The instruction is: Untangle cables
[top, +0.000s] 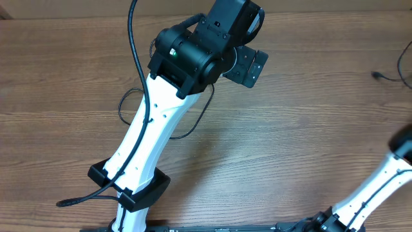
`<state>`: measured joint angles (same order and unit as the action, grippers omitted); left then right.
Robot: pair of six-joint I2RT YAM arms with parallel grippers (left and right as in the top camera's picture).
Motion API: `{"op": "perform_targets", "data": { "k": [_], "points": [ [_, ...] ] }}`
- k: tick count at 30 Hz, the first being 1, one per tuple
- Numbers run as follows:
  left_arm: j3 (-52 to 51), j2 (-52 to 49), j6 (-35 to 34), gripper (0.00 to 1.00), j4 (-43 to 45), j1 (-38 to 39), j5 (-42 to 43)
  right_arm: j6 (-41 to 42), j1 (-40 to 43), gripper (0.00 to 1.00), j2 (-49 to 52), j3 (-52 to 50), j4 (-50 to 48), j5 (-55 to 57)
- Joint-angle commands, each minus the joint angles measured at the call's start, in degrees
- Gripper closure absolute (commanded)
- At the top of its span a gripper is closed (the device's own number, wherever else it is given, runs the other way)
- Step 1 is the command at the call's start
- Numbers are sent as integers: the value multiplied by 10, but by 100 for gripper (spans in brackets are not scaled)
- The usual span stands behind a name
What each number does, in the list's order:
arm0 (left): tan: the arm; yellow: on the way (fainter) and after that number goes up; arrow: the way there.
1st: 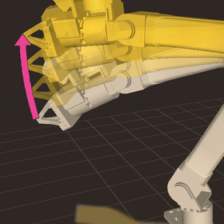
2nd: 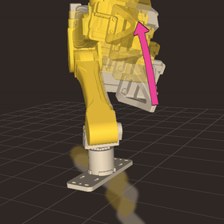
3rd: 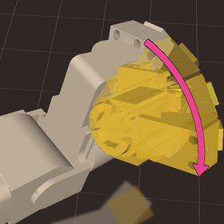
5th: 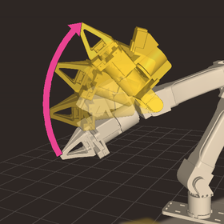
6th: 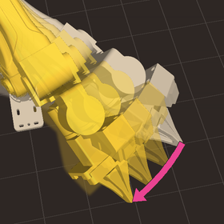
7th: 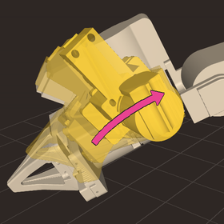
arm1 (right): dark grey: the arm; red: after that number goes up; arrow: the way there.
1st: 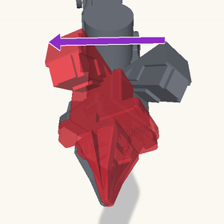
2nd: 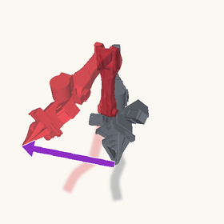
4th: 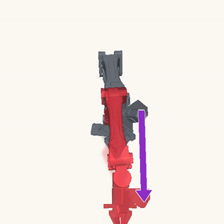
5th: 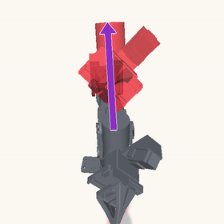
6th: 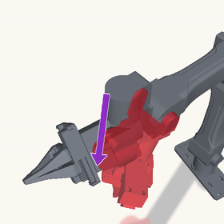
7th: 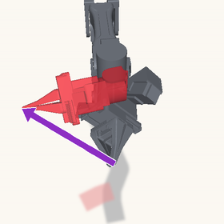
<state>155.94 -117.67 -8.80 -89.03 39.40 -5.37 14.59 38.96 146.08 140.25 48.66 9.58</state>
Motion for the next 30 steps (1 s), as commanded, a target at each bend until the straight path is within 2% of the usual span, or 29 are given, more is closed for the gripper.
{"op": "perform_targets", "data": {
  "k": [1,3,5,13,14,15,16,20,23,30],
  "points": [
    [-2,0,0,0,2,1,5,-60,-40,0,-31,7,6,166],
    [-2,0,1,0,-1,1,5,-62,-49,0,-31,7,12,86],
    [-2,0,12,0,-3,1,5,-61,-55,0,-31,7,3,69],
    [-2,0,12,0,7,0,3,-61,-55,3,-32,9,-64,196],
    [-2,0,12,0,10,0,3,-61,-55,24,-32,9,-64,206],
    [-2,0,12,0,11,0,3,-61,-51,91,-31,9,-61,210],
    [-2,0,12,0,12,0,3,-52,-46,96,-29,8,-61,210],
    [-2,-1,12,0,12,0,3,-35,-23,96,-9,7,-73,206],
    [-2,-1,12,0,20,0,0,-59,-10,96,16,7,-85,162],
    [-2,-1,13,0,39,0,1,-67,-3,96,83,7,-92,173]
  ]
}}
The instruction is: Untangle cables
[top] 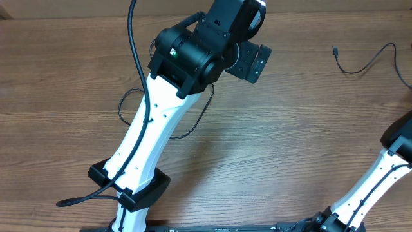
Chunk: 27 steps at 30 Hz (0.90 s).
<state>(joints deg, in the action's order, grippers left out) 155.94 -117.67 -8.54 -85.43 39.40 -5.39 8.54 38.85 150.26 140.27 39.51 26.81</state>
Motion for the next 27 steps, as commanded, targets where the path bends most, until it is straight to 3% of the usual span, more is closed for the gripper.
{"op": "perform_targets", "data": {
  "k": [1,10,15,19,27],
  "points": [
    [-2,-1,11,0,1,0,1,-3,0,96,52,7,1,9],
    [-2,-1,22,0,3,0,1,17,28,96,88,7,22,14],
    [-2,-1,22,0,4,0,1,54,28,96,89,6,35,-76],
    [-2,-1,21,0,4,0,1,82,-11,96,96,6,43,-134],
    [-2,-1,21,0,-2,0,5,82,-111,96,124,6,61,-134]
  ]
}}
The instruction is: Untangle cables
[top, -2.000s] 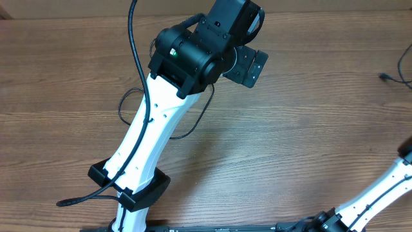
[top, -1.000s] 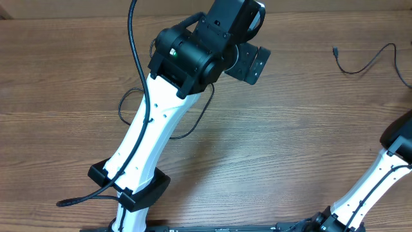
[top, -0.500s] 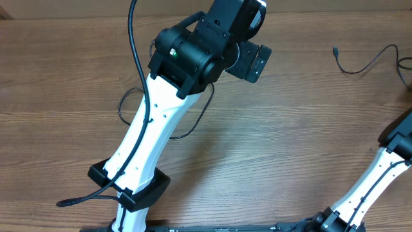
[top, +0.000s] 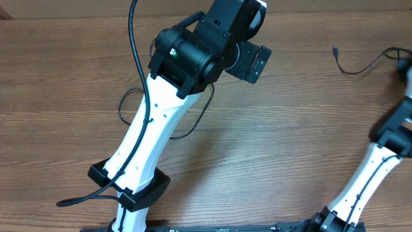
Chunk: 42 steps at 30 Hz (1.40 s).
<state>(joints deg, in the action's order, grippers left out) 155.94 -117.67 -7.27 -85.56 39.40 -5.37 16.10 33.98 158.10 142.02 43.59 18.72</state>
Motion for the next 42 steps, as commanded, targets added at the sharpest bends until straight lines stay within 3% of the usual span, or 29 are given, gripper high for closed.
{"op": "perform_targets", "data": {
  "k": [1,14,19,23,26,27,28,34,42],
  "points": [
    [-2,-1,9,0,-1,0,5,9,-75,96,47,-12,20,-54],
    [-2,-15,9,0,-23,0,5,26,-149,96,47,-12,34,-86],
    [-2,-42,9,0,-30,0,5,98,-159,96,47,-12,50,-79],
    [-2,-68,9,0,-54,1,5,105,-160,94,31,19,83,-87],
    [-2,-75,9,1,-53,-1,5,105,-167,69,1,55,146,-98],
    [-2,-75,9,2,-47,-3,5,105,-169,44,-11,69,171,-98],
    [-2,-75,9,2,-41,-4,5,105,-171,0,-23,80,193,-99],
    [-2,-74,9,4,-59,-5,3,105,-183,0,-100,131,311,-126],
    [-2,-74,9,8,-95,-5,3,140,-186,0,-165,134,378,-203]
  ]
}}
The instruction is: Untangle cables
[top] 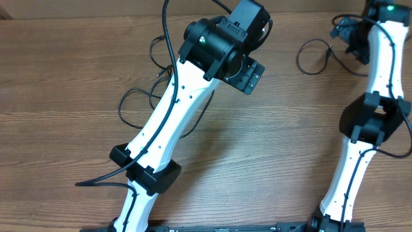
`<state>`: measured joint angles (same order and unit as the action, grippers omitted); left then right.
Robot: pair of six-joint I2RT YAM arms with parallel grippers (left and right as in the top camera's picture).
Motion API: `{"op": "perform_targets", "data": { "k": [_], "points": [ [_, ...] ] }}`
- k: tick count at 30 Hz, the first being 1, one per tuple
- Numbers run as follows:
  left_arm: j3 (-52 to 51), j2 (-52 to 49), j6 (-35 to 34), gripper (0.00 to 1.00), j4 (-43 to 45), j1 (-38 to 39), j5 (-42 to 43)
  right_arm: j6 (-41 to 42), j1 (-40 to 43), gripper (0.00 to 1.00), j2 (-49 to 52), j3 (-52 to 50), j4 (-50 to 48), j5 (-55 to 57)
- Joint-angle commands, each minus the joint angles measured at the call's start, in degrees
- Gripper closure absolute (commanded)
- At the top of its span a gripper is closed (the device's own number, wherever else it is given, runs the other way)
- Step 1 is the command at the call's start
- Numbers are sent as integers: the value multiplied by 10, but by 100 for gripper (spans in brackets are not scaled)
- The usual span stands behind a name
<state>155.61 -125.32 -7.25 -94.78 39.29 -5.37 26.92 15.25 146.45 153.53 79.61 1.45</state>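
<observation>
A thin black cable (308, 57) lies in a loop on the wooden table (283, 142) at the back right, and one end runs up into my right gripper (342, 32). That gripper is at the far edge and appears shut on the cable. More thin black cable (129, 96) lies in loose loops at the left, partly hidden under my left arm. My left gripper (248, 71) hangs over the back middle of the table, turned so that its fingers cannot be made out.
The left arm's white link (168, 116) crosses the table diagonally from the front edge. The right arm's white links (351, 174) rise along the right side. A thick black supply cable (165, 26) arcs over the left arm.
My right arm has reached from the right edge up to the back right corner. The thin cable there now forms a loop left of the gripper. My left arm shifted slightly right, uncovering more cable.
At first only a cable tip showed at the right edge, with my right arm low in the corner. The tip and more cable then lay further left at the back right. The right arm rose beside it, and now its gripper is at the looped cable's end.
</observation>
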Motion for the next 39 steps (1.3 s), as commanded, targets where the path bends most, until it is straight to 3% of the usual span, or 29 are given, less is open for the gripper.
{"op": "perform_targets", "data": {
  "k": [1,6,22,33,39],
  "points": [
    [1,2,9,8,-4,-4,3,57,1,0,-53,18,33,-34],
    [1,2,9,9,-3,-4,3,124,-9,0,-53,4,61,-53],
    [1,2,23,10,-14,-4,3,125,-90,0,-52,-150,-82,-45],
    [1,2,29,11,-20,-4,3,125,-94,0,-52,-289,-197,-46],
    [1,2,30,12,-20,-4,3,116,-94,0,-52,-304,-249,-46]
  ]
}}
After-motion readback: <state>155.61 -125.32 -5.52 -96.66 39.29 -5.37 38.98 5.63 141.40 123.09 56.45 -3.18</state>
